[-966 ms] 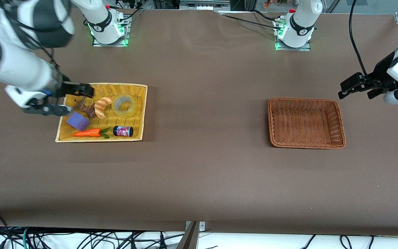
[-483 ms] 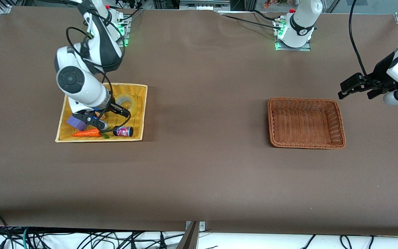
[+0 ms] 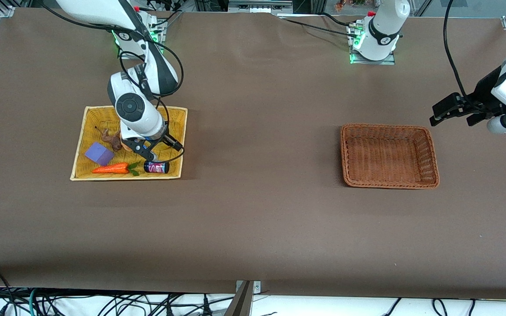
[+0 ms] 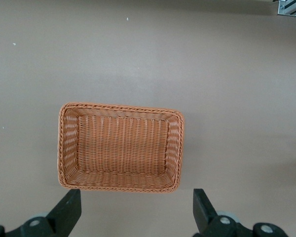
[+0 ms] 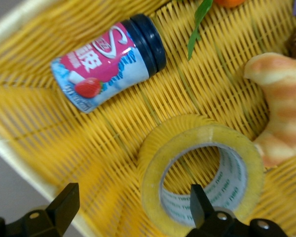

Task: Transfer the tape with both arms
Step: 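Reach the right gripper down into the yellow tray onto the tape roll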

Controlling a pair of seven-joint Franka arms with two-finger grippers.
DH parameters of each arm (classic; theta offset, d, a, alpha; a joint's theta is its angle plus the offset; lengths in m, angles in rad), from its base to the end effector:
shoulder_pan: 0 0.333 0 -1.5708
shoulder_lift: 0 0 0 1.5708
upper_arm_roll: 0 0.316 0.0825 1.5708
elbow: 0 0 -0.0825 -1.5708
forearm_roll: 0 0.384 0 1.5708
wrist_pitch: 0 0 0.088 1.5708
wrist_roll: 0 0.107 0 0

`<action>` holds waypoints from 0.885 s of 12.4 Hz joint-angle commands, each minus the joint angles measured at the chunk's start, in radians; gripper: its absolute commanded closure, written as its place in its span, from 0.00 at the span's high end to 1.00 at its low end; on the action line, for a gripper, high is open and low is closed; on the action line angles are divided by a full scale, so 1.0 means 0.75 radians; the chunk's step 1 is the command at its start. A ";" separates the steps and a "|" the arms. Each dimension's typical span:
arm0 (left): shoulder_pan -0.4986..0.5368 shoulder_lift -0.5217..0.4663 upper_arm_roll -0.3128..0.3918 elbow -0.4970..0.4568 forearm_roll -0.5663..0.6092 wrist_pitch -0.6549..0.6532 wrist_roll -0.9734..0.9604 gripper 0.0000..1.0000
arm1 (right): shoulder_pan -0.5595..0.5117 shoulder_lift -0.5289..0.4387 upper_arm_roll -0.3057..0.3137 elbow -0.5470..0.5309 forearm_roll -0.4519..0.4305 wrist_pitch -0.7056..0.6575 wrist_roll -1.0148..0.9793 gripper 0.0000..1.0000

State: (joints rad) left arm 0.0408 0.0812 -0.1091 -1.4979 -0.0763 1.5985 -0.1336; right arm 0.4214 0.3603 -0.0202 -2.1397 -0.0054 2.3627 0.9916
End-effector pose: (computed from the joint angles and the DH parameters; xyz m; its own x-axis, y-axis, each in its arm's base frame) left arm 0.5807 -0.0450 0.6159 0.9977 0.0674 0.0083 0.0664 -0.9940 0.0869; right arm 0.5129 0.2174 0.2234 0.8294 -0.5547 -0.0662 -0.5453 -0.8296 0.1202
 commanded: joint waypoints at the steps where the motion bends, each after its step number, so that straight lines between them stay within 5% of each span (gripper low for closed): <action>1: 0.009 0.014 -0.010 0.036 0.006 -0.025 0.019 1.00 | 0.019 0.010 -0.012 -0.058 -0.015 0.077 0.026 0.85; 3: 0.009 0.014 -0.008 0.036 0.006 -0.025 0.019 1.00 | 0.019 0.013 -0.014 -0.056 -0.019 0.069 0.022 0.33; 5: 0.009 0.014 -0.008 0.036 0.006 -0.025 0.019 1.00 | 0.019 0.006 -0.016 -0.054 -0.019 0.045 0.022 0.06; 8: 0.009 0.014 -0.010 0.034 0.006 -0.025 0.019 1.00 | 0.019 0.000 -0.016 0.001 -0.019 -0.022 0.016 0.00; 11: 0.009 0.014 -0.008 0.036 0.006 -0.025 0.019 1.00 | 0.021 -0.020 -0.012 0.244 -0.023 -0.351 0.013 0.00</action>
State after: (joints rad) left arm 0.0408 0.0820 -0.1092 -1.4979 -0.0763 1.5985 -0.1336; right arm 0.4232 0.3753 -0.0230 -2.0703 -0.0101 2.2545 0.9917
